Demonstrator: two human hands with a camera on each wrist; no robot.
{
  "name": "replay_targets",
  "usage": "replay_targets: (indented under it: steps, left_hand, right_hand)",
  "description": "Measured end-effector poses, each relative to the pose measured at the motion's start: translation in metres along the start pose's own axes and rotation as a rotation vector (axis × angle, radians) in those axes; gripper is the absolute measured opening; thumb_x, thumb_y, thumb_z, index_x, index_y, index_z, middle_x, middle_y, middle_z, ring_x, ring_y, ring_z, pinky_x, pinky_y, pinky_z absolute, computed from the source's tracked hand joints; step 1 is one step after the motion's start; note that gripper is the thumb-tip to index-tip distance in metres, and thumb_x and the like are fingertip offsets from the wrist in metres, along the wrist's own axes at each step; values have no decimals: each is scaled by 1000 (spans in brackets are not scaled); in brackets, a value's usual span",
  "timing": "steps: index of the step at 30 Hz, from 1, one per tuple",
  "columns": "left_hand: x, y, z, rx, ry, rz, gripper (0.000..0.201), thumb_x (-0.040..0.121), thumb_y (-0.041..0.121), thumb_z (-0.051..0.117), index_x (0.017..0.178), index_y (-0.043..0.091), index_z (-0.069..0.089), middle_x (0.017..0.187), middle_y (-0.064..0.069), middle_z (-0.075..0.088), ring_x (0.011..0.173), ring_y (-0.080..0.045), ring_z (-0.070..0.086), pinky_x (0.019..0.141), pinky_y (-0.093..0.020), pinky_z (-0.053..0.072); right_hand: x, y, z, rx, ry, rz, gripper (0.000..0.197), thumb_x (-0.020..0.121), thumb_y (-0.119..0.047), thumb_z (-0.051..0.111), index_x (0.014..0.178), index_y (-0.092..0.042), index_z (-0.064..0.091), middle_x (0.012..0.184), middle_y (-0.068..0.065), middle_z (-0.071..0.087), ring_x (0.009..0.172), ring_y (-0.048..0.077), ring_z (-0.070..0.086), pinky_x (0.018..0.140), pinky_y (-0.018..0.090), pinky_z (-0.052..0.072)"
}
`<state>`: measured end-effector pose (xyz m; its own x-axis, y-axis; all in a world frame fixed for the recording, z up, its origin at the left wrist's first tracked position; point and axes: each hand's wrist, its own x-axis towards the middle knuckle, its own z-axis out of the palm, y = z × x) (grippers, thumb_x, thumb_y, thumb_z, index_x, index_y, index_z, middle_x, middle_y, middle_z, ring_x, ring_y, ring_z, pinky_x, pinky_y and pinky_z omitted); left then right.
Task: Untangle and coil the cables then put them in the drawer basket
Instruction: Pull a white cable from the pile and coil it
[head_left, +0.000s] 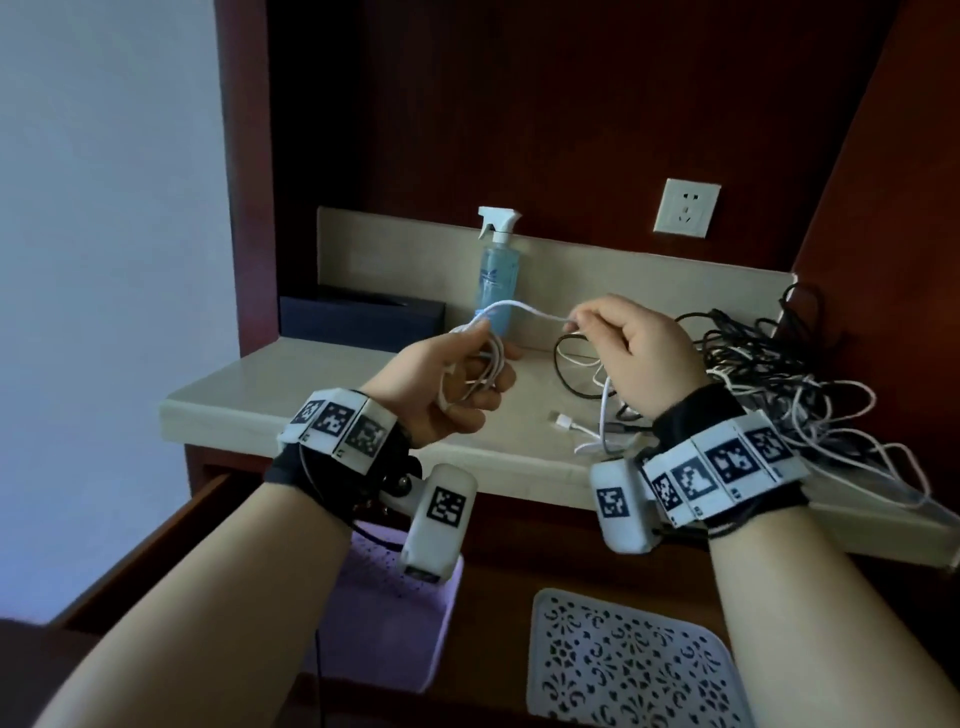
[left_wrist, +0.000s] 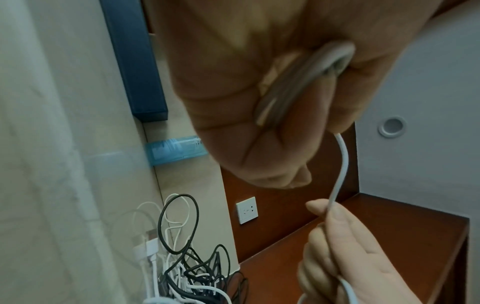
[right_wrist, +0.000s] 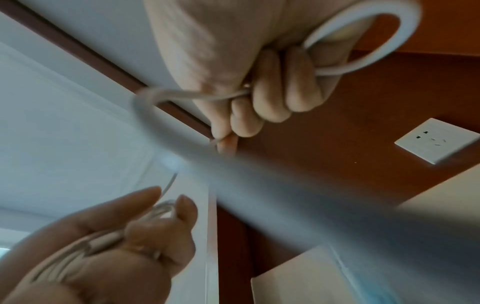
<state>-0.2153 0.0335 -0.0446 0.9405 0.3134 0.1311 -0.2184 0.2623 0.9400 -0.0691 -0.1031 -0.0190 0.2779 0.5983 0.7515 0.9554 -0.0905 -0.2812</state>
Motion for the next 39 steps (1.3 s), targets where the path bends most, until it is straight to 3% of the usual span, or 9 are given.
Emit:
replay_targets:
  steps: [4,8,12,16,20,26,31,36,39]
  left_hand:
    - [-19,0,-23,-75,-26,3,32,78,21,50,104,4,58,74,-2,52,47,-6,38,34,-12,28]
    - [-28,-1,-37,-203,20,60,33,97,23,35,111,2,56,92,-7,59,48,-9,39,35,-13,26]
    - [-35,-5,-43,-251,35,95,43,100,32,29,114,3,58,95,-6,64,50,-10,37,36,-13,25]
    - [-40,-6,-46,-282,66,150,45,101,36,26,96,5,58,82,-9,66,47,-9,34,36,-13,24]
    - [-43,-5,-61,-409,94,237,44,101,39,24,87,8,52,71,-7,57,46,-9,35,36,-13,23]
    - [-43,-13,-72,-444,136,235,44,100,43,25,84,12,52,69,-2,48,49,-8,36,36,-14,24]
    - [-48,-15,-70,-306,108,173,29,89,37,44,91,10,54,76,-2,54,50,-7,36,38,-14,23]
    - [-54,-13,-70,-103,83,103,25,80,24,58,98,7,59,84,-6,62,51,-8,37,40,-14,24]
    - [-56,-15,-66,-140,82,88,28,82,23,49,101,7,61,89,-7,65,50,-9,37,40,-15,23]
  right_hand:
    - [-8,-36,31,-93,33,64,19,90,-32,54,87,-22,70,75,2,68,72,22,58,65,33,46]
    - [-21,-55,51,-109,20,152,24,89,-37,55,78,-21,69,68,1,65,69,25,57,60,33,44]
    - [-34,-66,68,-108,-62,264,27,89,-44,54,67,-29,61,55,-3,53,63,21,52,57,29,36]
    - [-43,-71,77,-41,-172,272,17,90,-38,53,82,-32,67,83,-1,68,79,18,59,70,31,44]
    - [-51,-65,81,-107,-257,270,18,91,-29,52,96,-28,69,97,1,69,92,21,60,77,32,44]
    - [-56,-59,87,-59,-113,148,18,89,-25,57,93,-13,70,88,4,58,84,20,54,71,32,37]
    - [-54,-58,84,4,-64,116,22,93,-28,52,93,-15,69,88,1,67,82,20,59,70,32,44]
    - [-46,-60,81,176,280,114,24,90,-27,49,84,-14,68,68,-23,60,65,-5,51,60,7,33]
    - [-42,-61,81,106,264,130,29,89,-35,50,82,-15,70,65,-15,59,62,0,48,58,9,34]
